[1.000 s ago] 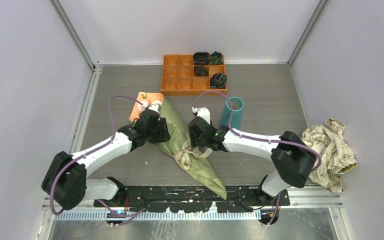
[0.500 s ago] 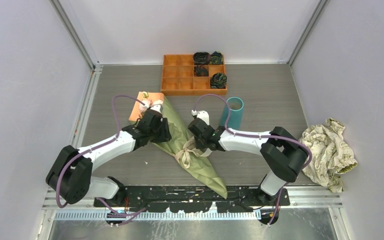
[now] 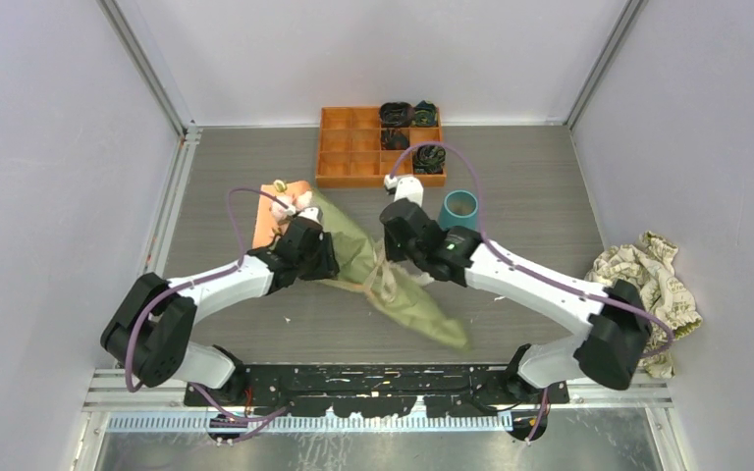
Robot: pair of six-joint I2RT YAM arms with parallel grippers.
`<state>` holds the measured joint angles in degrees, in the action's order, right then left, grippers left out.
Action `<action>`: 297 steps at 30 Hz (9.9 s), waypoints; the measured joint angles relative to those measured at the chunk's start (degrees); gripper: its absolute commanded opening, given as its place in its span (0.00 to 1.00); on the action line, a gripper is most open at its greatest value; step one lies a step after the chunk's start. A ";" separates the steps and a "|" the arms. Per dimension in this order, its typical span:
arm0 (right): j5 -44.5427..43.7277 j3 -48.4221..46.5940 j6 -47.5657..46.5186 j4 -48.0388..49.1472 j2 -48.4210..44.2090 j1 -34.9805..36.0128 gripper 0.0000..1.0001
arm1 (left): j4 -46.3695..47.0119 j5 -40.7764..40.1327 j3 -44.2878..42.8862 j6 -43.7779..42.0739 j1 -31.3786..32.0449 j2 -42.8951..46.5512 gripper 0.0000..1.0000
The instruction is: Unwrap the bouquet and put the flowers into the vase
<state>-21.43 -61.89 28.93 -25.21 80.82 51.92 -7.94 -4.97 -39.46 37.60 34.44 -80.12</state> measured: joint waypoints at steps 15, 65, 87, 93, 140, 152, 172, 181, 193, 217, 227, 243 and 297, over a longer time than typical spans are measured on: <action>-2.14 -7.19 -2.05 -7.08 -5.79 -0.02 0.01 | 1.81 0.04 0.28 -0.09 0.00 -4.50 0.39; -4.68 -8.55 -1.81 -7.89 5.44 5.38 0.18 | 7.93 6.58 1.88 2.49 0.07 -5.51 0.40; -7.02 -19.58 -6.29 -14.19 0.85 5.38 0.01 | 11.65 6.56 0.61 2.47 0.07 -8.41 0.40; -6.69 -23.12 -7.21 -15.23 -5.33 5.38 0.01 | 13.03 6.62 -0.37 2.47 0.11 -10.03 0.39; 1.99 1.92 1.81 -10.56 -16.70 5.42 0.01 | 25.68 24.72 -1.81 16.39 6.43 -5.88 0.54; 1.99 4.63 2.16 -10.36 -17.64 5.46 0.01 | 27.71 24.26 -2.75 16.98 8.37 -3.91 0.53; 2.34 4.90 2.95 -9.49 -18.80 5.46 0.01 | 22.16 18.86 -11.72 12.68 10.36 -11.67 0.21; 1.88 5.40 3.02 -9.60 -19.82 5.46 0.01 | 19.15 17.22 -13.64 12.20 10.56 -15.37 0.01; -0.15 5.70 3.87 -9.62 -19.82 5.46 0.01 | 0.90 1.22 -12.68 7.08 10.60 4.94 0.00; 9.53 3.34 4.20 -5.11 -10.84 10.23 0.01 | -7.82 -10.27 -4.48 2.36 10.45 12.24 0.28; 16.33 -1.51 4.00 1.86 3.43 14.03 0.02 | -17.25 -18.73 2.99 4.20 10.16 38.58 0.60; 11.85 -5.29 2.25 0.57 4.98 17.05 0.76 | -27.50 -22.12 -0.50 3.61 10.08 46.18 0.57; 6.47 11.45 10.51 7.89 3.26 -4.17 0.57 | -20.46 -14.47 -4.63 1.84 10.62 32.48 0.53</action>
<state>-14.96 -50.43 39.44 -17.32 84.07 47.75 -28.40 -19.44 -44.10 39.44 45.06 -47.64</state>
